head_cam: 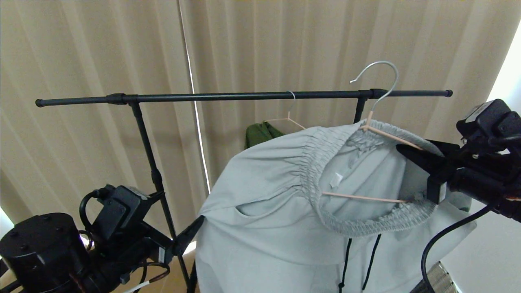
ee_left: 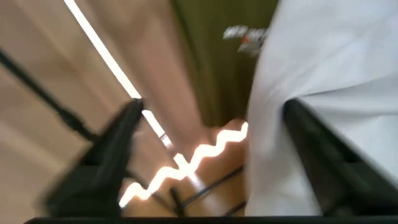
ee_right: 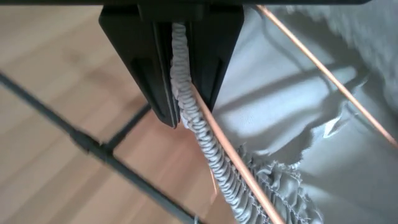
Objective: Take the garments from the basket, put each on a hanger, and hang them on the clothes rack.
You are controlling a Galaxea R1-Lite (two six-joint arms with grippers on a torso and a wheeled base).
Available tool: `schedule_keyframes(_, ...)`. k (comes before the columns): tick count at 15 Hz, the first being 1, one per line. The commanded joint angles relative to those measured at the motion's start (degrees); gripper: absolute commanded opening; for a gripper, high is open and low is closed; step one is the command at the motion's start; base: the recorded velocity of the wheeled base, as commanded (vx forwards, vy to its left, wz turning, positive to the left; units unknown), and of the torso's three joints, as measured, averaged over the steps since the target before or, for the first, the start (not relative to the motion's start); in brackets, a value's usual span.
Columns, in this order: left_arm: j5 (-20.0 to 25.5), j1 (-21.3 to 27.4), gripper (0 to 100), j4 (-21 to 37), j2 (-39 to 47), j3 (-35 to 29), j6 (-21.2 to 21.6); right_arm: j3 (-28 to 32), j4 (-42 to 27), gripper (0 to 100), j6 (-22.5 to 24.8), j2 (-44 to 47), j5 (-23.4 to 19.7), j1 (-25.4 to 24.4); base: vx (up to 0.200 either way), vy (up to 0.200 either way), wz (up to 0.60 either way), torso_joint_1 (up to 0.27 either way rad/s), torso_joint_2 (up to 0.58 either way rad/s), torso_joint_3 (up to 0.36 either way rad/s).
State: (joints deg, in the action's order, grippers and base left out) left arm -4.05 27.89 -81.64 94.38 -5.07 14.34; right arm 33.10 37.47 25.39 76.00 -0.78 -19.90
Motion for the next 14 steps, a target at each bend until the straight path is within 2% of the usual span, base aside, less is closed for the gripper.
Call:
schedule_keyframes(1, -0.1, 4.3, 100, -2.0, -2.8, 0.4, -2.0, -0.9, -1.6, 0, -0.8, 0.5, 0.3, 1.9, 0.0, 0.0, 0.0, 0.0, 0.0, 0.0)
schedule_keyframes(4, 0.0, 7.3, 100, -2.6, -5.1, 1.7, -3.9, -2.4, -3.4, 0, -0.9, 0.5, 0.4, 4.2, 0.0, 0.0, 0.0, 0.0, 0.0, 0.0)
schedule_keyframes(5, 0.1, 9.0, 100, -2.6, -6.0, 3.2, -6.1, -4.0, -4.6, 0, -0.9, 0.3, 0.4, 5.7, 0.0, 0.0, 0.0, 0.0, 0.0, 0.0)
schedule_keyframes(8, 0.1, 7.9, 100, -2.7, -7.1, 2.5, -6.3, -7.2, -6.6, 0, -1.3, -1.6, 0.4, 10.7, 0.0, 0.0, 0.0, 0.0, 0.0, 0.0)
schedule_keyframes(9, 0.1, 7.9, 100, -2.7, -7.1, 2.5, -6.3, -7.2, -6.6, 0, -1.3, -1.6, 0.4, 10.7, 0.0, 0.0, 0.0, 0.0, 0.0, 0.0)
schedule_keyframes(10, 0.0, 7.8, 100, -2.7, -8.0, 2.5, -6.0, -11.0, -8.6, 0, -1.5, -4.9, 0.5, 13.4, 0.0, 0.0, 0.0, 0.0, 0.0, 0.0)
schedule_keyframes(14, -0.1, 6.5, 100, -2.7, -8.9, 3.1, -5.5, -14.3, -10.1, 0, -2.5, -6.7, 5.8, 15.5, 0.0, 0.0, 0.0, 0.0, 0.0, 0.0)
